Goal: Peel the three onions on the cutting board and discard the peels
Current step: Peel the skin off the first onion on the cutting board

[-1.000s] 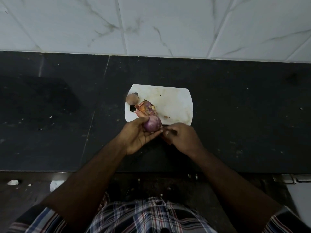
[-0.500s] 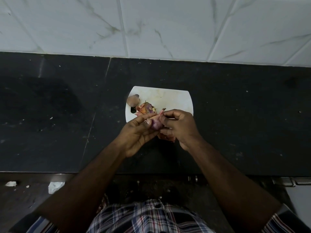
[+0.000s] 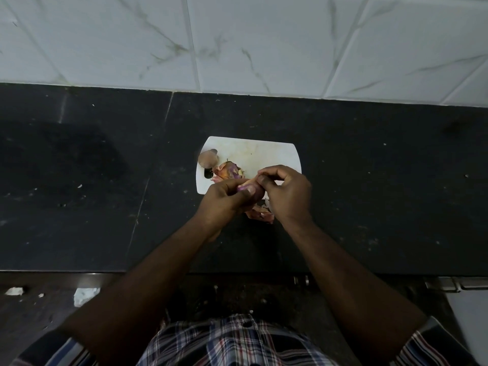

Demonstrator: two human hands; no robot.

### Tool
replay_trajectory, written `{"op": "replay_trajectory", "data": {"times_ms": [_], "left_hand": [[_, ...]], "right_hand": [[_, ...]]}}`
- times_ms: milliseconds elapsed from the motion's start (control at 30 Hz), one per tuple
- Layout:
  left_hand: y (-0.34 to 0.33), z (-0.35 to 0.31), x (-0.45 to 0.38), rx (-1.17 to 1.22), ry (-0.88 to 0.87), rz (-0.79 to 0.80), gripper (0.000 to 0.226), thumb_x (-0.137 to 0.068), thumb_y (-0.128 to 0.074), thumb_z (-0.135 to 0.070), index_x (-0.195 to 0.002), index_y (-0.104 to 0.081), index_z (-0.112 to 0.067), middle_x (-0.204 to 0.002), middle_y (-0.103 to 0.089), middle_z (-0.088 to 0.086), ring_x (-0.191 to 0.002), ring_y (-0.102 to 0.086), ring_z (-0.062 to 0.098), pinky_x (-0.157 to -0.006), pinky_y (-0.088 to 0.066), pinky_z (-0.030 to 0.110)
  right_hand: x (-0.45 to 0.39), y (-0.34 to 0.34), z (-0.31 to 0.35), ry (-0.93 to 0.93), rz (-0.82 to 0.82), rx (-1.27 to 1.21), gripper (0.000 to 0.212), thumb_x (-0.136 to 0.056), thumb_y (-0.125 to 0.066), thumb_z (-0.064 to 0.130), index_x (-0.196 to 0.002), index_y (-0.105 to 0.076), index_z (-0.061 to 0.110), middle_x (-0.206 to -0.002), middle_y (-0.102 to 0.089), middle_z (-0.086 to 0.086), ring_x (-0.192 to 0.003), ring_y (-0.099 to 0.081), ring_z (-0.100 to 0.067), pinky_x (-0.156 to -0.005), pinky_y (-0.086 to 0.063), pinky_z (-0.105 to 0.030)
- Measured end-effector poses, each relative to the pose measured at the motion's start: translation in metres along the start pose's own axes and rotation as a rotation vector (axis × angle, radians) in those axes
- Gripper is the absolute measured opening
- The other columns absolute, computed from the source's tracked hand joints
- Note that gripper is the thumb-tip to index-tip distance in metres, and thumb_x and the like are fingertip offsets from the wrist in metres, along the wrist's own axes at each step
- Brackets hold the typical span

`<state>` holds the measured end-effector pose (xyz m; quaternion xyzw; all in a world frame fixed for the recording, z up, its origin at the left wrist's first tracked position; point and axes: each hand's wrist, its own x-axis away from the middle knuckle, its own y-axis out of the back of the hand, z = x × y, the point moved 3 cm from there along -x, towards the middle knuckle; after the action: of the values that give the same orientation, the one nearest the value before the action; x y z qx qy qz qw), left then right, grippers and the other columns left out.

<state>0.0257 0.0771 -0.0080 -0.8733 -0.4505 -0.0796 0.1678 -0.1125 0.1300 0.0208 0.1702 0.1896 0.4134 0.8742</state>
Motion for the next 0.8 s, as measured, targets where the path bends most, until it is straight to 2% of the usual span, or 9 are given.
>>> {"op": "replay_trajectory", "data": {"times_ms": [67, 167, 367, 433, 500, 600, 700, 733, 800], "left_hand": [[-0.002, -0.004, 0.001, -0.066, -0.052, -0.015, 0.024, -0.096, -0.064, -0.009, -0.119, -0.069, -0.008, -0.108, -0.076, 0.012, -0.1, -0.073, 0.03, -0.087, -0.058, 0.038], [-0.001, -0.009, 0.003, -0.216, -0.155, -0.02, 0.03, -0.094, -0.069, -0.013, -0.123, -0.069, -0.008, -0.107, -0.077, 0.007, -0.1, -0.074, 0.023, -0.086, -0.06, 0.035], [0.006, 0.0, 0.003, -0.273, -0.169, -0.05, 0.033, -0.09, -0.073, -0.014, -0.123, -0.07, -0.018, -0.113, -0.075, 0.006, -0.105, -0.072, 0.02, -0.088, -0.059, 0.032], [0.008, 0.0, 0.004, -0.246, -0.17, -0.045, 0.033, -0.09, -0.073, -0.011, -0.119, -0.069, -0.024, -0.116, -0.073, 0.006, -0.108, -0.07, 0.018, -0.091, -0.058, 0.03], [0.008, 0.001, 0.005, -0.194, -0.149, -0.028, 0.032, -0.09, -0.072, -0.01, -0.118, -0.069, -0.024, -0.119, -0.072, 0.005, -0.11, -0.069, 0.018, -0.089, -0.057, 0.027], [0.01, 0.004, 0.003, -0.161, -0.116, -0.03, 0.031, -0.091, -0.071, -0.012, -0.12, -0.069, -0.023, -0.121, -0.071, 0.005, -0.112, -0.068, 0.018, -0.084, -0.056, 0.024], [0.011, 0.007, 0.001, -0.151, -0.106, -0.042, 0.032, -0.092, -0.07, -0.011, -0.123, -0.068, -0.019, -0.123, -0.07, 0.006, -0.113, -0.068, 0.018, -0.084, -0.055, 0.023], [0.011, 0.008, 0.0, -0.139, -0.102, -0.042, 0.032, -0.092, -0.07, -0.01, -0.122, -0.068, -0.019, -0.123, -0.07, 0.007, -0.113, -0.068, 0.019, -0.084, -0.055, 0.023], [0.013, 0.01, 0.0, -0.101, -0.086, -0.036, 0.033, -0.091, -0.07, -0.01, -0.123, -0.068, -0.018, -0.123, -0.07, 0.01, -0.112, -0.068, 0.022, -0.086, -0.056, 0.025]], "right_hand": [[0.0, 0.001, -0.004, -0.077, -0.026, -0.074, 0.008, -0.085, -0.072, 0.01, -0.085, -0.076, 0.017, -0.083, -0.074, 0.006, -0.082, -0.068, -0.01, -0.075, -0.055, -0.02], [0.001, -0.002, -0.008, -0.387, 0.017, -0.347, 0.013, -0.089, -0.07, 0.011, -0.082, -0.075, 0.021, -0.08, -0.075, 0.003, -0.083, -0.073, -0.017, -0.074, -0.061, -0.034], [0.003, 0.0, -0.005, -0.748, 0.089, -0.643, 0.014, -0.093, -0.064, 0.004, -0.085, -0.074, 0.011, -0.082, -0.075, -0.003, -0.08, -0.072, -0.018, -0.06, -0.059, -0.032], [0.0, 0.0, -0.009, -0.851, 0.064, -0.781, 0.012, -0.096, -0.059, 0.004, -0.094, -0.07, 0.007, -0.085, -0.074, -0.008, -0.082, -0.072, -0.021, -0.063, -0.059, -0.035], [-0.004, 0.003, -0.016, -0.851, 0.026, -0.833, 0.012, -0.098, -0.056, 0.006, -0.098, -0.068, 0.006, -0.088, -0.073, -0.011, -0.085, -0.073, -0.024, -0.068, -0.061, -0.038], [-0.002, 0.007, -0.028, -0.699, 0.118, -0.503, 0.016, -0.097, -0.058, 0.005, -0.099, -0.073, 0.011, -0.095, -0.075, -0.008, -0.095, -0.073, -0.024, -0.077, -0.062, -0.037], [0.001, 0.007, -0.037, -0.515, 0.302, -0.205, 0.027, -0.093, -0.061, 0.004, -0.112, -0.074, 0.018, -0.118, -0.068, 0.005, -0.108, -0.066, -0.016, -0.08, -0.057, -0.023], [0.001, 0.008, -0.037, -0.464, 0.33, -0.181, 0.03, -0.092, -0.064, 0.006, -0.118, -0.072, 0.02, -0.123, -0.064, 0.01, -0.11, -0.063, -0.012, -0.079, -0.054, -0.019], [-0.001, 0.008, -0.032, -0.413, 0.353, -0.266, 0.032, -0.091, -0.07, 0.016, -0.122, -0.069, 0.02, -0.118, -0.068, 0.008, -0.104, -0.066, -0.011, -0.077, -0.054, -0.019]]}}
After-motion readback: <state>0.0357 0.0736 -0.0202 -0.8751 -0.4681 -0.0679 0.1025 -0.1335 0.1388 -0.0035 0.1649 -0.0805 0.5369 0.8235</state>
